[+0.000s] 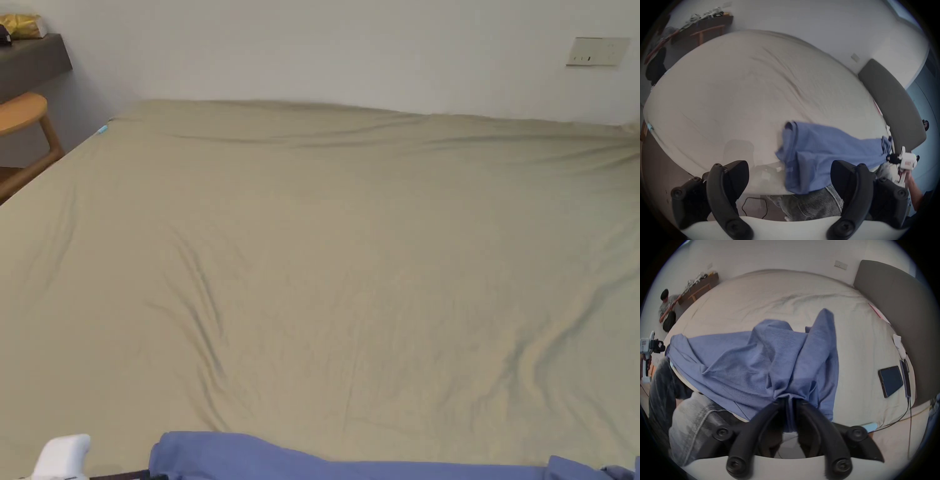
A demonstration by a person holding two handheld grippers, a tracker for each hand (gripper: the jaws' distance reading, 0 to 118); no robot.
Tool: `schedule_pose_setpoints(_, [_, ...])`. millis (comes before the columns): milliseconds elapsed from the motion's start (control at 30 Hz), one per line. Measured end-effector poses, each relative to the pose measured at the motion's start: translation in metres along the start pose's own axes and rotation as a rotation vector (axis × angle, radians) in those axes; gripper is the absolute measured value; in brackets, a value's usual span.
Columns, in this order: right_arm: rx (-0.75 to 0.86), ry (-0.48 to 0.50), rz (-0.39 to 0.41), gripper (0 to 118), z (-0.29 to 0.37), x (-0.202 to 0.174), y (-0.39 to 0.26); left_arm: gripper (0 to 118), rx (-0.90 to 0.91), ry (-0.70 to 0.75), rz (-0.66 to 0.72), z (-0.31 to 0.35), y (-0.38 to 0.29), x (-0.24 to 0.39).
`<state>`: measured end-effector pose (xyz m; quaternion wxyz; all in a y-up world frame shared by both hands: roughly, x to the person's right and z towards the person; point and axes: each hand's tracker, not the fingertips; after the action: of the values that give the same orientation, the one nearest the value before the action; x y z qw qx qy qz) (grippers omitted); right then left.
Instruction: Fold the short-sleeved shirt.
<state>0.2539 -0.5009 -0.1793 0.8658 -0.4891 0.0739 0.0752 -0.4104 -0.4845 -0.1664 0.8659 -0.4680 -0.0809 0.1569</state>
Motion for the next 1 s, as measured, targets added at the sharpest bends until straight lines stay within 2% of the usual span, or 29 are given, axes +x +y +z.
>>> schedule_pose_setpoints(67, [0.003, 0.009, -0.086, 56, 0.012, 0.000, 0.000, 105, 0.009, -0.018, 0.022, 0.005, 0.006, -0.011])
schedule_pose_setpoints(133, [0.021, -0.010, -0.124, 57, 0.035, -0.005, -0.001, 105, 0.004, -0.107, 0.089, 0.004, 0.010, -0.028])
schedule_pose_setpoints(267, [0.286, -0.174, 0.036, 57, 0.100, -0.024, -0.003, 109, 0.007, -0.228, 0.215, -0.006, 0.016, -0.045])
schedule_pose_setpoints(300, [0.339, -0.196, 0.043, 57, 0.114, -0.027, -0.001, 109, -0.005, -0.259, 0.230, -0.011, 0.017, -0.045])
schedule_pose_setpoints(400, [0.492, -0.159, -0.034, 57, 0.155, -0.040, 0.015, 109, -0.062, -0.330, 0.247, -0.035, 0.017, -0.048])
schedule_pose_setpoints(467, [0.584, -0.130, -0.088, 57, 0.175, -0.045, 0.028, 109, -0.116, -0.301, 0.194, -0.050, 0.019, -0.041])
schedule_pose_setpoints(500, [0.617, -0.117, -0.095, 57, 0.183, -0.047, 0.034, 112, -0.059, -0.316, 0.144, -0.047, 0.019, -0.036])
schedule_pose_setpoints(533, [0.643, -0.114, -0.098, 56, 0.189, -0.050, 0.040, 112, -0.038, -0.356, 0.122, -0.047, 0.021, -0.032])
schedule_pose_setpoints(567, [0.669, -0.105, -0.095, 48, 0.195, -0.054, 0.045, 112, -0.080, -0.389, 0.146, -0.051, 0.025, -0.037])
schedule_pose_setpoints(600, [0.699, -0.095, -0.085, 11, 0.200, -0.058, 0.050, 112, -0.127, -0.442, 0.198, -0.059, 0.027, -0.038])
schedule_pose_setpoints(633, [0.723, -0.106, -0.080, 1, 0.198, -0.064, 0.057, 112, -0.177, -0.489, 0.249, -0.067, 0.026, -0.038])
schedule_pose_setpoints(667, [0.741, -0.098, -0.098, 1, 0.200, -0.070, 0.061, 112, -0.211, -0.533, 0.275, -0.074, 0.025, -0.036])
schedule_pose_setpoints(733, [0.737, 0.008, -0.098, 1, 0.201, -0.078, 0.069, 112, -0.195, -0.523, 0.197, -0.077, 0.032, -0.029])
schedule_pose_setpoints(800, [0.744, 0.031, -0.070, 1, 0.195, -0.093, 0.071, 112, -0.227, -0.559, 0.121, -0.083, 0.036, -0.017])
schedule_pose_setpoints(867, [0.719, 0.032, -0.017, 1, 0.186, -0.110, 0.074, 112, -0.282, -0.647, 0.210, -0.095, 0.036, -0.016])
schedule_pose_setpoints(933, [0.699, 0.043, -0.001, 1, 0.177, -0.122, 0.076, 111, -0.254, -0.660, 0.253, -0.097, 0.038, -0.017])
schedule_pose_setpoints(967, [0.689, 0.057, 0.000, 1, 0.173, -0.125, 0.076, 100, -0.249, -0.661, 0.252, -0.096, 0.037, -0.020])
schedule_pose_setpoints(1000, [0.679, 0.069, -0.005, 1, 0.169, -0.128, 0.075, 48, -0.233, -0.644, 0.239, -0.093, 0.037, -0.022])
